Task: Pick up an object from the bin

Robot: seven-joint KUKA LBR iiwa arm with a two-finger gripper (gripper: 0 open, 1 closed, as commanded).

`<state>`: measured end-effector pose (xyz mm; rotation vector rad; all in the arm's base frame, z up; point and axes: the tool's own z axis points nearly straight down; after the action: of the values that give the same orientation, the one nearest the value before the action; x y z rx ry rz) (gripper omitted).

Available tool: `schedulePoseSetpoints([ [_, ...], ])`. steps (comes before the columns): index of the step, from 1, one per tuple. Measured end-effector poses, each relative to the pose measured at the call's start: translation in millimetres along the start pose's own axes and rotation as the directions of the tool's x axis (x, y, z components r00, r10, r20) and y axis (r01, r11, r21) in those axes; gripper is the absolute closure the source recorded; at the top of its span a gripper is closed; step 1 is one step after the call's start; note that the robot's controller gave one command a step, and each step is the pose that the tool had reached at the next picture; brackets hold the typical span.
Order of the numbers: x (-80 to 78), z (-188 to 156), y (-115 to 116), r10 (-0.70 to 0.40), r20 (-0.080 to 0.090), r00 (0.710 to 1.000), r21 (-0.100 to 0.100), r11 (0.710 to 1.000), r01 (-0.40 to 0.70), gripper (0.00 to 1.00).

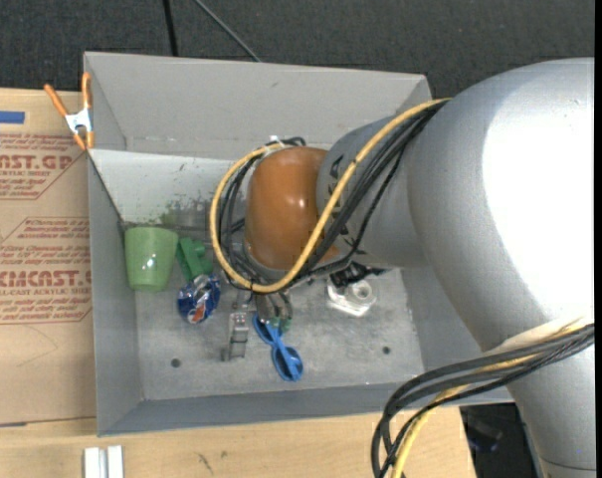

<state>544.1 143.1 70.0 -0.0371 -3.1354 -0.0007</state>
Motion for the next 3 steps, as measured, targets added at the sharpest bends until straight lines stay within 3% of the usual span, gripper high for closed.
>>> schedulePoseSetpoints([
  [1, -47.5, -1, 31, 0.004, 0.008, 1.0, 0.0, 1.0, -0.004, 0.0],
  [2, -45.9, 0, 29, 0.005, 0.004, 1.0, 0.001, 1.0, -0.005, 1.0],
  [3, -8.0, -179, 50, 0.066, 0.015, 0.998, -0.005, 0.998, -0.065, 1.0],
])
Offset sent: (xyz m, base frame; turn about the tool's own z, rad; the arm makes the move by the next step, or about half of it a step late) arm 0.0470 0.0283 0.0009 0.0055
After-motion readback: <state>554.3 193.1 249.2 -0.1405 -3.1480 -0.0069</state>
